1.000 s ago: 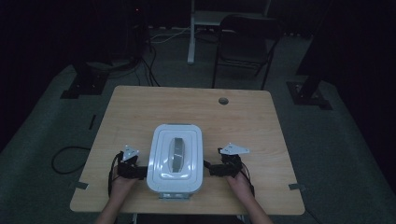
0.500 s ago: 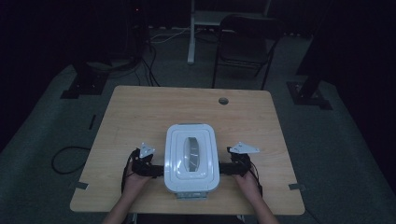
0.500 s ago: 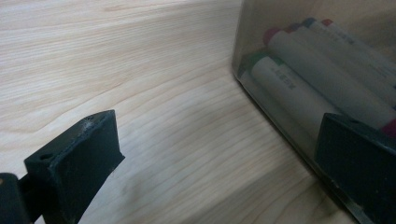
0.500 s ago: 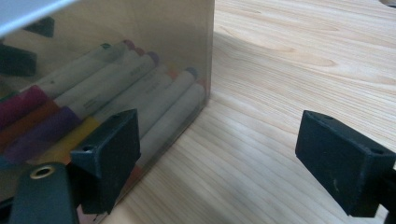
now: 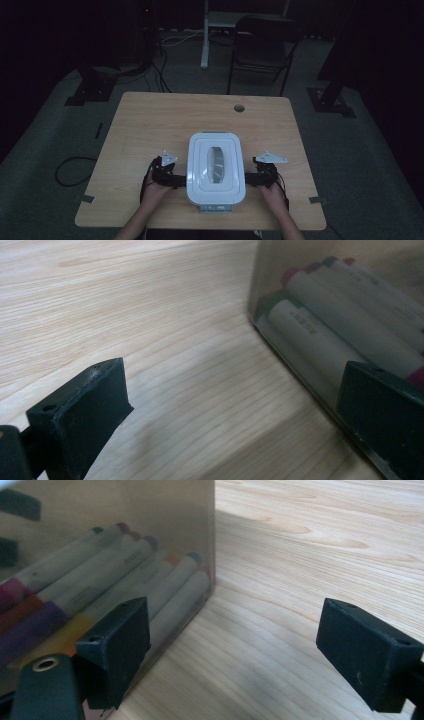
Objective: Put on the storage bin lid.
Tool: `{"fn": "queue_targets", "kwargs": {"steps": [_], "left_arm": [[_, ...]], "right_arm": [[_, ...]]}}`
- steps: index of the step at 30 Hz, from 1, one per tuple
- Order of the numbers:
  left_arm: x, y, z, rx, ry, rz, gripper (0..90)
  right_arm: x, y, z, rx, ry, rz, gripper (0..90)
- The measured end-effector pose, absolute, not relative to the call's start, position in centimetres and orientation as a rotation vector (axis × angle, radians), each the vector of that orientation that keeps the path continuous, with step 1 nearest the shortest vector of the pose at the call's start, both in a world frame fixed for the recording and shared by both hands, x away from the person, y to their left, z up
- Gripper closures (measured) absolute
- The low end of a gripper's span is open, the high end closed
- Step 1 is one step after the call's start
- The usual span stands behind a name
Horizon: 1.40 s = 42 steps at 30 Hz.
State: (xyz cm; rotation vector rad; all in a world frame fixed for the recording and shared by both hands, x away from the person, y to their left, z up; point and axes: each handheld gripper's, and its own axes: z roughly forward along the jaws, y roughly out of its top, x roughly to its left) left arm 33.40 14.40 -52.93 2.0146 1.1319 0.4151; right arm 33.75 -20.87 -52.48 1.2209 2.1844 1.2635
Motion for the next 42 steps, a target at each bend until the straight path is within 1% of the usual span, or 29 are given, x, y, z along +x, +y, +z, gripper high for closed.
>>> {"fn": "queue_targets", "kwargs": {"steps": [7, 16, 28, 42], "left_arm": [[33.7, 14.3, -53.2, 2.019, 1.110, 0.390, 1.0], [33.9, 15.6, -53.1, 1.998, 1.139, 0.431, 1.0], [33.9, 19.5, -53.4, 1.978, 1.192, 0.461, 1.1], [32.4, 24.9, -53.3, 1.932, 1.300, 0.522, 1.1]], "right_arm": [[33.9, -21.5, -52.5, 1.238, 2.165, 1.274, 13.5], [33.8, -22.0, -52.6, 1.247, 2.146, 1.259, 13.5], [33.4, -24.1, -52.5, 1.274, 2.111, 1.206, 13.5], [32.8, -26.7, -52.7, 1.330, 2.066, 1.154, 13.5]]}}
